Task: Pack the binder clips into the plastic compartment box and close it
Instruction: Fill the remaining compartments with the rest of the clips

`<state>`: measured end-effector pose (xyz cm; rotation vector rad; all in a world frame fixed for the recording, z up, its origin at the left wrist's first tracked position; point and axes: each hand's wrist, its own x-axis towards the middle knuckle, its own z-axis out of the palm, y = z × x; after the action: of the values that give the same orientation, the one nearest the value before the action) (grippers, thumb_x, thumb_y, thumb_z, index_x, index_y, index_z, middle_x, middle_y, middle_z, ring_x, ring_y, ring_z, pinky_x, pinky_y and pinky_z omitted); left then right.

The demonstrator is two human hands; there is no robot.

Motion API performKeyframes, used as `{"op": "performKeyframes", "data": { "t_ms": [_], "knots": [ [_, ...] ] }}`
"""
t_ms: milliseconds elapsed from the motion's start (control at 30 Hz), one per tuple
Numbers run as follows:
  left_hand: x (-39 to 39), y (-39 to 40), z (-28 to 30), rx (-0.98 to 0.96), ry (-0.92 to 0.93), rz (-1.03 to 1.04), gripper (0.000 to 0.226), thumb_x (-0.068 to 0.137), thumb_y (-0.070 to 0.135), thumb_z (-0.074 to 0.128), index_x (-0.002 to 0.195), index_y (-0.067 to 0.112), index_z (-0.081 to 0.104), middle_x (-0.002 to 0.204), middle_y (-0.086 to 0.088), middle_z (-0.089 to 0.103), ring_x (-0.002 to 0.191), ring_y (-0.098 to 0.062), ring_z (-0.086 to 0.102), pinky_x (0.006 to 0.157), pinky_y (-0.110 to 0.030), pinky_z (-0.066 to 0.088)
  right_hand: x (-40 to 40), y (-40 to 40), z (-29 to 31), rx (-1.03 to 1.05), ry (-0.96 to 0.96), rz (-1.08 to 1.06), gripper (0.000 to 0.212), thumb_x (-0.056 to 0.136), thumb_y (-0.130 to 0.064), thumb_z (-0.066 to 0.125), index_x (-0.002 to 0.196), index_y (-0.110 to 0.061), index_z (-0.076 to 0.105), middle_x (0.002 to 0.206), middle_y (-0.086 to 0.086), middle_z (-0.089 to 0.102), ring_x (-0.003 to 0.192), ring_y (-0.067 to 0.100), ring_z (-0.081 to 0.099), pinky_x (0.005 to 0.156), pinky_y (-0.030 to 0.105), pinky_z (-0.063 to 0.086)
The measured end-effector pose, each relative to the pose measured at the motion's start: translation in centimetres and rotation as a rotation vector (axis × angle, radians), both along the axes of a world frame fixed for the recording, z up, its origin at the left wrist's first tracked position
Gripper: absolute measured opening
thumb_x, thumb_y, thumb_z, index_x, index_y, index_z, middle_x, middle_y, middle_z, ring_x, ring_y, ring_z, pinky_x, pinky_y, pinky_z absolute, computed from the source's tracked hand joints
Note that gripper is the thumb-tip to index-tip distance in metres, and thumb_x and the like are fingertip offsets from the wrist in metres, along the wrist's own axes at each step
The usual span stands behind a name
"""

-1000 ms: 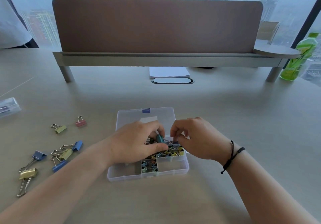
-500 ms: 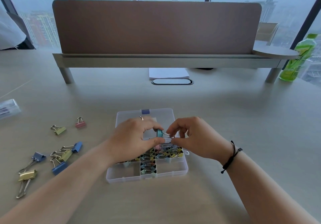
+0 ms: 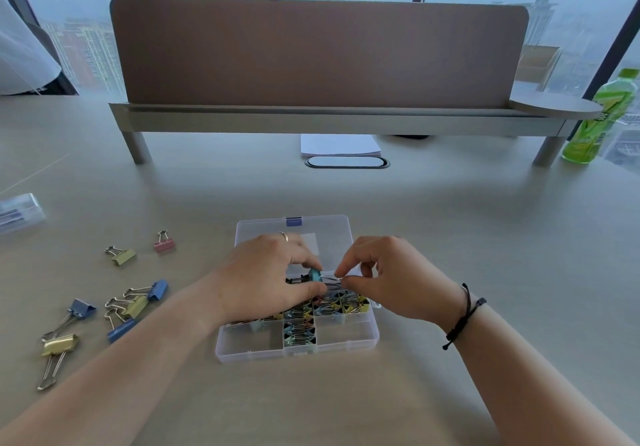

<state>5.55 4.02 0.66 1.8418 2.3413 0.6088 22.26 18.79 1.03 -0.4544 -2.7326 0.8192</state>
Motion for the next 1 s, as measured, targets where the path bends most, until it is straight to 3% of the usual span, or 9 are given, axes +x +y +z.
{"op": "performKeyframes", "data": {
  "t_ms": [267, 333, 433, 533, 600, 667, 733, 867, 1000],
  "knots": [
    [0.7, 0.3, 0.5, -0.071, 0.026, 0.027, 0.043, 0.081, 0.066, 0.065, 0.116, 0.041, 0.069, 0.108, 0.027, 0.061, 0.089, 0.005, 0.055, 0.071, -0.016, 0.039, 0.1, 0.0, 0.2, -0.012, 0.004, -0.028, 0.005, 0.087, -0.029, 0.069, 0.088, -0.032, 0.074, 0.078, -0.021, 0.06, 0.072, 0.009, 0.059, 0.067, 0.022, 0.05],
    [0.9, 0.2, 0.8, -0.038, -0.017, 0.021, 0.038, 0.086, 0.055, 0.067, 0.121, 0.041, 0.063, 0.105, 0.023, 0.062, 0.08, 0.007, 0.054, 0.065, -0.017, 0.039, 0.1, 0.0, 0.2, -0.025, 0.004, -0.03, 0.008, 0.088, -0.027, 0.069, 0.087, -0.034, 0.073, 0.078, -0.021, 0.062, 0.071, 0.008, 0.061, 0.066, 0.021, 0.05],
    [1.5, 0.6, 1.5, 0.147, -0.401, 0.023, 0.025, 0.097, 0.011, 0.056, 0.117, 0.024, 0.06, 0.096, 0.013, 0.065, 0.061, -0.01, 0.051, 0.055, -0.027, 0.044, 0.0, 0.1, 0.2, -0.083, 0.042, -0.064, 0.01, 0.089, -0.026, 0.069, 0.09, -0.035, 0.074, 0.074, -0.022, 0.066, 0.065, 0.005, 0.062, 0.062, 0.019, 0.052],
    [2.3, 1.5, 2.4, 0.339, -0.816, 0.038, 0.031, 0.092, -0.018, 0.037, 0.105, 0.003, 0.056, 0.077, 0.011, 0.067, 0.058, -0.006, 0.05, 0.054, -0.02, 0.041, 0.0, 0.0, 0.4, -0.215, 0.143, -0.086, 0.008, 0.087, -0.024, 0.071, 0.093, -0.029, 0.073, 0.071, -0.024, 0.067, 0.058, 0.002, 0.06, 0.06, 0.019, 0.053],
    [3.1, 2.3, 2.7, 0.428, -0.998, 0.006, 0.035, 0.089, -0.024, 0.035, 0.099, 0.002, 0.056, 0.082, -0.001, 0.069, 0.075, -0.012, 0.06, 0.067, -0.024, 0.051, -0.1, -0.2, 0.7, -0.365, 0.208, -0.067, 0.009, 0.086, -0.023, 0.073, 0.093, -0.021, 0.068, 0.08, -0.012, 0.074, 0.061, 0.011, 0.062, 0.063, 0.03, 0.054],
    [3.8, 2.9, 2.7, 0.471, -1.075, -0.036, 0.037, 0.091, -0.024, 0.036, 0.098, 0.006, 0.057, 0.094, -0.006, 0.07, 0.097, -0.016, 0.066, 0.091, -0.03, 0.054, -0.1, -0.3, 1.0, -0.565, 0.249, -0.051, 0.018, 0.086, -0.019, 0.072, 0.096, -0.009, 0.06, 0.086, 0.004, 0.077, 0.058, 0.017, 0.06, 0.056, 0.031, 0.049],
    [4.4, 3.2, 2.5, 0.459, -1.038, -0.073, 0.036, 0.095, -0.02, 0.034, 0.1, 0.01, 0.056, 0.109, -0.003, 0.071, 0.115, -0.012, 0.064, 0.098, -0.033, 0.052, -0.3, -0.5, 1.0, -0.804, 0.27, -0.026, 0.021, 0.087, -0.009, 0.07, 0.097, -0.002, 0.053, 0.088, 0.016, 0.075, 0.056, 0.02, 0.055, 0.05, 0.025, 0.041],
    [4.7, 3.2, 2.1, 0.383, -0.916, -0.114, 0.034, 0.101, -0.01, 0.035, 0.112, 0.017, 0.054, 0.131, 0.004, 0.062, 0.121, -0.004, 0.059, 0.078, -0.021, 0.054, -0.4, -0.4, 0.9, -0.969, 0.301, -0.01, 0.015, 0.085, 0.004, 0.067, 0.088, -0.003, 0.054, 0.077, 0.017, 0.071, 0.055, 0.021, 0.053, 0.047, 0.021, 0.042],
    [3.9, 2.7, 1.7, 0.325, -0.57, -0.093, 0.033, 0.102, 0.003, 0.048, 0.123, 0.025, 0.06, 0.112, 0.009, 0.068, 0.103, -0.005, 0.065, 0.084, -0.018, 0.052, -0.2, 0.2, 1.1, -0.944, 0.371, -0.074, 0.009, 0.084, 0.001, 0.069, 0.09, 0.0, 0.063, 0.078, 0.018, 0.071, 0.058, 0.021, 0.055, 0.054, 0.026, 0.044]
  ]
}}
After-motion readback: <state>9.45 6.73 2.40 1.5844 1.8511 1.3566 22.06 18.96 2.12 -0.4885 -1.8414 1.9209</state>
